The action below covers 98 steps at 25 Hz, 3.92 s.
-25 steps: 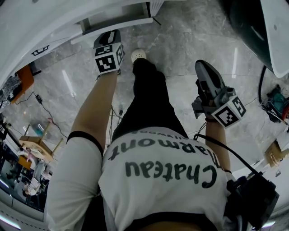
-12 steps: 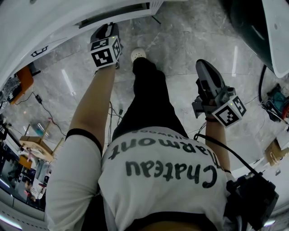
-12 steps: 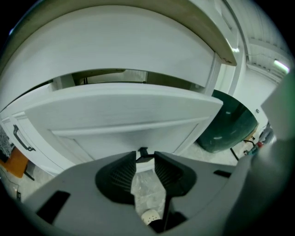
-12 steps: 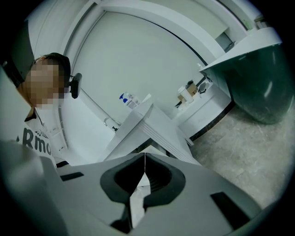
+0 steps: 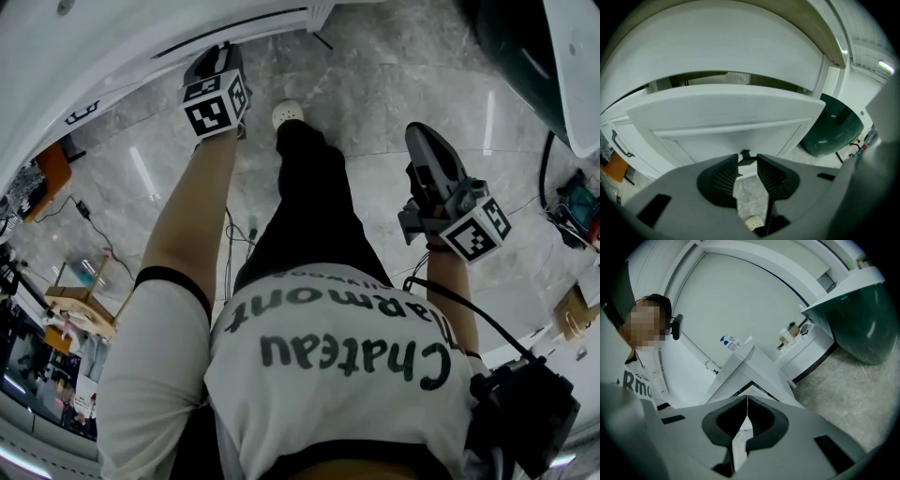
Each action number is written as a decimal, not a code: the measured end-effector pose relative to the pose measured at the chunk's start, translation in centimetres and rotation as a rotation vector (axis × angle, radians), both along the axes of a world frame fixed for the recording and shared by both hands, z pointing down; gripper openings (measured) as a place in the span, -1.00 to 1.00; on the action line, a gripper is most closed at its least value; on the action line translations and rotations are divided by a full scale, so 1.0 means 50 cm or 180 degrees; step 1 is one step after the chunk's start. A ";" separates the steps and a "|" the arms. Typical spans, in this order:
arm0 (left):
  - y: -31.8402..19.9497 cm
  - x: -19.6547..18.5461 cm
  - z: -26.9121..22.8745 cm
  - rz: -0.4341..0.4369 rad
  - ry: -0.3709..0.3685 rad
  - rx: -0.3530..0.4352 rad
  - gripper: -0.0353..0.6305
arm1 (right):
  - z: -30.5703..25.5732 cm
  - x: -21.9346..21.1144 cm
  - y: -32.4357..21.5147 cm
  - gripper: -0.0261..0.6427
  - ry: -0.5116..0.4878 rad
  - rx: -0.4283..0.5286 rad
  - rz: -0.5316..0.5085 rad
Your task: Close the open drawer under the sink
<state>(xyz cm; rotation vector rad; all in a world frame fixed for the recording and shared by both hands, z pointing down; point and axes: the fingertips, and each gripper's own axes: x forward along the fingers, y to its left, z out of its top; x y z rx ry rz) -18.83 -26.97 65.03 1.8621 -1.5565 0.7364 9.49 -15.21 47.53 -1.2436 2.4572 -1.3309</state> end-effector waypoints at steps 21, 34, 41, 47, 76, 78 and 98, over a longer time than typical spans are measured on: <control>-0.038 -0.001 -0.013 -0.0065 0.0104 0.0094 -0.56 | 0.003 0.002 0.001 -0.89 -0.0013 -0.0040 0.0069; -0.056 0.003 0.004 -0.0044 0.0199 -0.0032 -0.53 | 0.006 0.008 -0.004 -0.89 -0.0027 -0.0044 0.0101; -0.078 0.001 0.047 -0.0258 0.0215 -0.0314 -0.43 | 0.005 0.002 -0.015 -0.89 0.0004 -0.0012 0.0081; -0.062 0.002 0.047 -0.0454 0.0181 -0.0238 -0.44 | -0.006 0.001 -0.013 -0.89 -0.0024 0.0036 0.0057; 0.401 0.107 -0.854 0.0751 0.1374 0.2067 -0.81 | -0.467 -0.017 0.126 -0.89 0.0181 0.1263 -0.0613; 0.416 0.105 -0.875 0.0721 0.1366 0.2137 -0.81 | -0.480 -0.017 0.134 -0.89 0.0187 0.1306 -0.0639; 0.541 0.098 -0.888 0.0602 0.1290 0.2197 -0.81 | -0.502 -0.011 0.187 -0.89 0.0327 0.1513 -0.0708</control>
